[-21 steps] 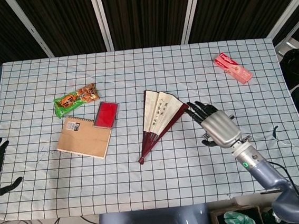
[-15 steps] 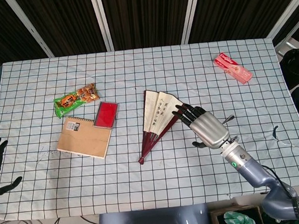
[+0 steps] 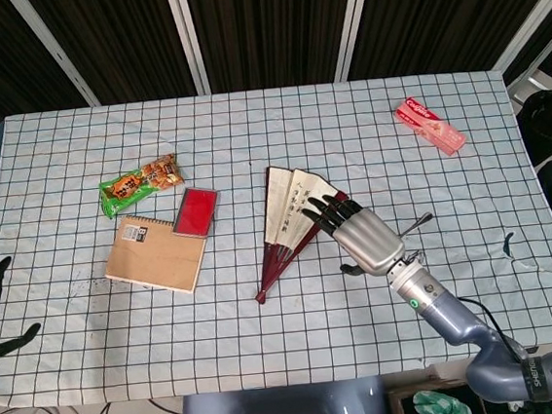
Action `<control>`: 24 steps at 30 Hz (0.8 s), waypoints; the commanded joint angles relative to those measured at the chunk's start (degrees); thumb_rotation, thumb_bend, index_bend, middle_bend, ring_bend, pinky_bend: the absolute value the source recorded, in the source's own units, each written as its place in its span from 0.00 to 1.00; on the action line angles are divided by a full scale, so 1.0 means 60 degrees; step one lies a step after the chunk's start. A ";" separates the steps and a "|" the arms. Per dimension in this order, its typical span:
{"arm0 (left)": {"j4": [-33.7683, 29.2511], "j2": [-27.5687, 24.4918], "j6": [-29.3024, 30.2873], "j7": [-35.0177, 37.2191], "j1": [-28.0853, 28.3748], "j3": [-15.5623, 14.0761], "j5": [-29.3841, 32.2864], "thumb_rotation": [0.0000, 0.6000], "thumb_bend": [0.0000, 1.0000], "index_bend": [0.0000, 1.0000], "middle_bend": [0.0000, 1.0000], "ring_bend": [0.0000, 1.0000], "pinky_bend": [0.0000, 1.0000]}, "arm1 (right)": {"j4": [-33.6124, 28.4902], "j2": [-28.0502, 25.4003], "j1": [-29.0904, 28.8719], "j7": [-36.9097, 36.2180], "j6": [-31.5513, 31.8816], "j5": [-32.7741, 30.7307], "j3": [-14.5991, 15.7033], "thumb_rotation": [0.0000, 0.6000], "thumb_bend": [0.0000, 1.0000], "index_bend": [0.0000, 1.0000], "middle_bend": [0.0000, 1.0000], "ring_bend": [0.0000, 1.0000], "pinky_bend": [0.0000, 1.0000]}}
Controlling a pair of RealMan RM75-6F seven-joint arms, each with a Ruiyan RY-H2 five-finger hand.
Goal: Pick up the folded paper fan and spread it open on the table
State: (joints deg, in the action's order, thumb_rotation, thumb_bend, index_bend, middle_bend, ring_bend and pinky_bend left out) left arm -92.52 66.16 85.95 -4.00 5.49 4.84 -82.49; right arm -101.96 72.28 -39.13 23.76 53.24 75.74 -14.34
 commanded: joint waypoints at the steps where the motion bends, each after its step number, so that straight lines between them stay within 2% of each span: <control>1: -0.0028 0.0010 -0.0031 -0.0020 0.0008 0.0030 0.0071 1.00 0.00 0.00 0.00 0.00 0.00 | 0.0094 0.0194 -0.0176 0.0081 -0.0181 -0.0264 0.0035 1.00 0.07 0.00 0.00 0.05 0.21; 4: -0.0046 0.0029 -0.0070 -0.0049 0.0023 0.0060 0.0153 1.00 0.00 0.00 0.00 0.00 0.00 | 0.0268 0.0448 -0.0399 0.0224 -0.0360 -0.0524 0.0071 1.00 0.08 0.00 0.01 0.09 0.26; 7: -0.0060 0.0052 -0.0129 -0.0087 0.0048 0.0090 0.0241 1.00 0.00 0.00 0.00 0.00 0.00 | 0.0521 0.0775 -0.0615 0.0376 -0.0503 -0.0723 0.0123 1.00 0.10 0.00 0.17 0.26 0.42; 9: -0.0051 0.0067 -0.0162 -0.0117 0.0069 0.0105 0.0273 1.00 0.00 0.00 0.00 0.00 0.00 | 0.0746 0.1038 -0.0763 0.0487 -0.0557 -0.0813 0.0161 1.00 0.14 0.04 0.44 0.53 0.60; 12: -0.0053 0.0092 -0.0220 -0.0140 0.0096 0.0129 0.0347 1.00 0.00 0.00 0.00 0.00 0.00 | 0.1197 0.1544 -0.1054 0.0658 -0.0733 -0.0986 0.0261 1.00 0.17 0.10 0.68 0.76 0.77; 14: -0.0046 0.0114 -0.0232 -0.0108 0.0101 0.0170 0.0426 1.00 0.00 0.00 0.00 0.00 0.00 | 0.1517 0.1898 -0.1282 0.0829 -0.1017 -0.1164 0.0405 1.00 0.19 0.14 0.76 0.83 0.83; 17: -0.0068 0.0114 -0.0281 -0.0064 0.0118 0.0198 0.0501 1.00 0.00 0.00 0.00 0.00 0.00 | 0.1888 0.2345 -0.1458 0.0946 -0.1064 -0.1360 0.0509 1.00 0.21 0.20 0.81 0.88 0.85; 24: -0.0089 0.0097 -0.0324 -0.0007 0.0130 0.0210 0.0549 1.00 0.00 0.00 0.00 0.00 0.00 | 0.2451 0.2968 -0.1635 0.0916 -0.0972 -0.1388 0.0642 1.00 0.24 0.31 0.84 0.90 0.85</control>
State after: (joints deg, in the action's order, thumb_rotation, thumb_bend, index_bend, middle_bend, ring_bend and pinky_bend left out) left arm -93.05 66.74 84.01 -4.04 6.27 6.10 -79.19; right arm -87.85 89.47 -48.71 29.36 47.20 67.43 -10.68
